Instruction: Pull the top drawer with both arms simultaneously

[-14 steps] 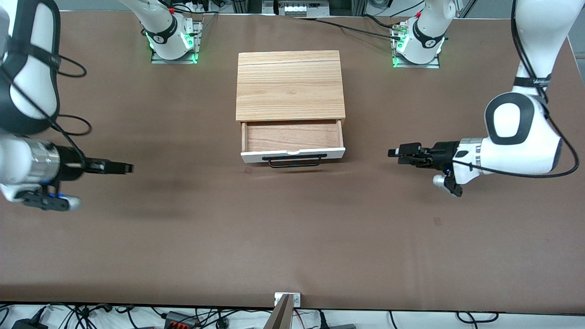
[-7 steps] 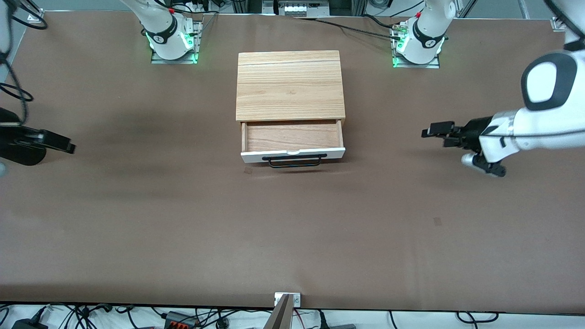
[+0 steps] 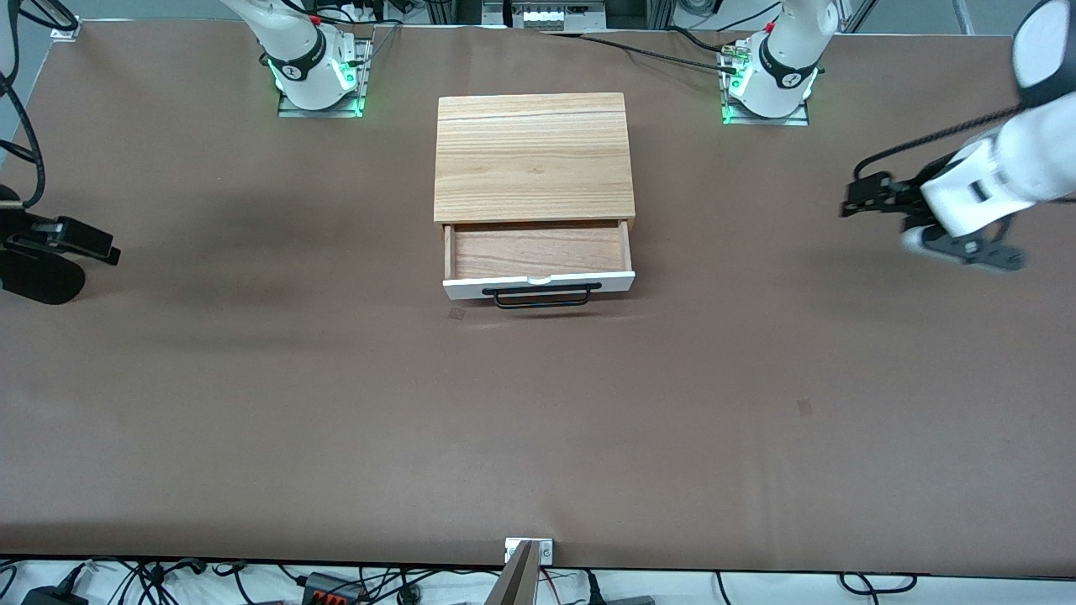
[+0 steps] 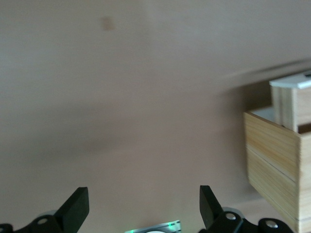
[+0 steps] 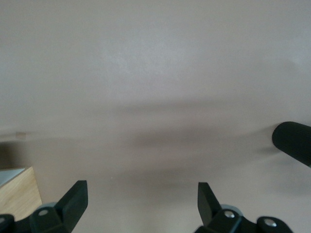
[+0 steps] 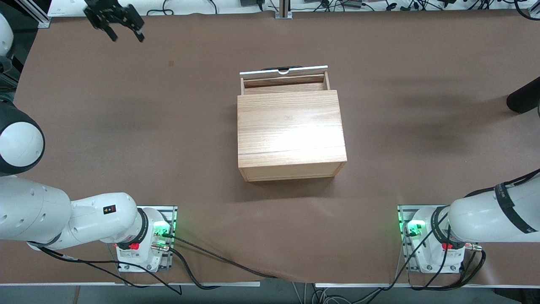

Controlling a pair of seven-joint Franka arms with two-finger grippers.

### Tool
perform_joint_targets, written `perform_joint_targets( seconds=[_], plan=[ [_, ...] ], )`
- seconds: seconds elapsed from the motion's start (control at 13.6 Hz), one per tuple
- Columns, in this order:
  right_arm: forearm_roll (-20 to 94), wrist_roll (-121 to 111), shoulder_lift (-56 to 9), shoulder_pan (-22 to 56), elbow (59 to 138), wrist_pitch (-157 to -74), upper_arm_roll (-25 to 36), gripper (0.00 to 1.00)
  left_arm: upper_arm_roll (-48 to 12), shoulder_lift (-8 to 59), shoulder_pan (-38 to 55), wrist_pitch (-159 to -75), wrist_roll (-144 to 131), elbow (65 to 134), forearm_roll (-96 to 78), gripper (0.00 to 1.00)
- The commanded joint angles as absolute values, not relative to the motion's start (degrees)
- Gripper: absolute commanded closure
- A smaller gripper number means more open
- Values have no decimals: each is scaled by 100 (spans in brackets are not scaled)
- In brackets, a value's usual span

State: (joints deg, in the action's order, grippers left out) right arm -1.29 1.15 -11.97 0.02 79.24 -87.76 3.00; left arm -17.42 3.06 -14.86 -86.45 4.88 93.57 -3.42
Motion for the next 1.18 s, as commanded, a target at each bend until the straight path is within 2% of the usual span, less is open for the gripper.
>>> perform_joint_targets(
  seconds=[0.0,0.15,0.22,0.59,0.74,0.88,1.11],
  plan=[
    [-220,132,-363,-35,9171,-9288,229,0,-1758,868,-1415,-8035,18,8326,-18,0],
    [-220,123,200,-26,10007,-9745,229,0,-1775,949,-1424,-7902,-26,8209,323,0],
    [-220,114,315,-26,10159,-9817,229,0,-1749,949,-1433,-7901,-61,8209,430,0],
    [-220,18,334,-26,10134,-9853,220,0,-1722,949,-1521,-8006,-395,8200,1168,0],
    [-193,35,325,-26,10011,-9835,220,0,-1732,871,-1573,-8470,-396,8270,601,0],
    [-193,35,386,-26,10019,-9826,228,0,-1740,827,-1704,-8464,-352,8288,475,0],
    [-202,26,378,35,10046,-9809,185,0,-1679,423,-1705,-8700,-360,8841,221,0]
  ],
)
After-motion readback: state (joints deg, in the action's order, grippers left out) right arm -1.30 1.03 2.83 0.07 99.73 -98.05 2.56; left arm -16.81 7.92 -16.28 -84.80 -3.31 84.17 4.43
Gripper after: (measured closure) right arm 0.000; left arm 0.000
